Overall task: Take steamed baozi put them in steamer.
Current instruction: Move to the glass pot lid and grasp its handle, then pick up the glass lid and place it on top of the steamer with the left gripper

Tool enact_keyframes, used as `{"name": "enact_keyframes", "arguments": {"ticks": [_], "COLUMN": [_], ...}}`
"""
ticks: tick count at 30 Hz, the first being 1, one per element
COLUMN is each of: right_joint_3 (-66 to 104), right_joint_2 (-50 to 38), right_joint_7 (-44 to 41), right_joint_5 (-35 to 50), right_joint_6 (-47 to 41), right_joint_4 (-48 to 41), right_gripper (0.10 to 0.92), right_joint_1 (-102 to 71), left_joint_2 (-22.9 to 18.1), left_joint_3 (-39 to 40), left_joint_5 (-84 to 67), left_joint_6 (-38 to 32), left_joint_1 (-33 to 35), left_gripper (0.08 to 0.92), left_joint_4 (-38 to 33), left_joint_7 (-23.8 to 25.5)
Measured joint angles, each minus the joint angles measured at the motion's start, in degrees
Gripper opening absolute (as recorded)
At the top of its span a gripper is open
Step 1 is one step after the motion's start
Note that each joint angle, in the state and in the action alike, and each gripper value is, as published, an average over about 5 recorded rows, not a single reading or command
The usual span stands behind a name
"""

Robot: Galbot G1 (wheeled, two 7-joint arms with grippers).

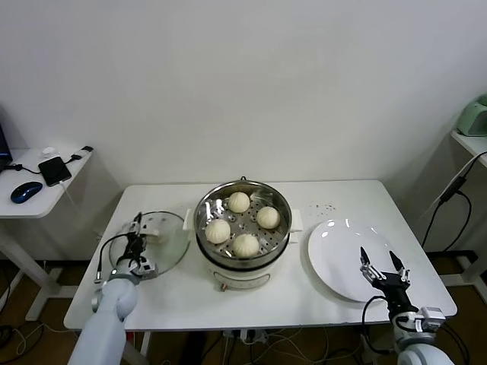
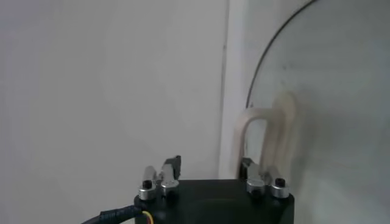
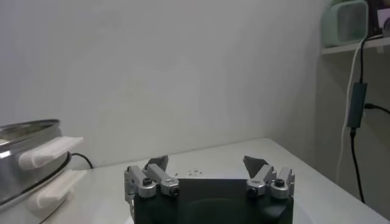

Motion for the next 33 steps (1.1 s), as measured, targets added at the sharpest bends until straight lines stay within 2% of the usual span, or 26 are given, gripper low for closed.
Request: {"name": "enact_keyframes", "arguments": {"ticks": [14, 24, 33], "right_joint_3": [-0.39, -0.07, -0.54], "right_joint_2": [-0.18, -0.59, -0.70], "right_joint_7": [-0.13, -0.29, -0.33], "right_joint_5": [-0.07, 0.22, 0.78], "right_joint_6": [0.13, -0.13, 0.08], "right_joint_4": [0.68, 1.44, 1.60], "right_gripper": [0.823, 0.823, 0.823], "right_joint_1": [-0.16, -0.06, 0.54], "left_joint_2": [-0.20, -1.58, -3.20], "left_joint_3": [-0.97, -2.47, -0.87], "left_joint_5": [-0.71, -0.65, 3.68], "left_joint_6": [0.32, 5.58, 19.18], "left_joint_1": [1.14, 4.82, 10.47], "left_gripper": [0.177, 0.155, 0.155], "left_joint_4": [-0.70, -7.91, -22.59], "left_joint_7": [0.67, 2.14, 6.68]}}
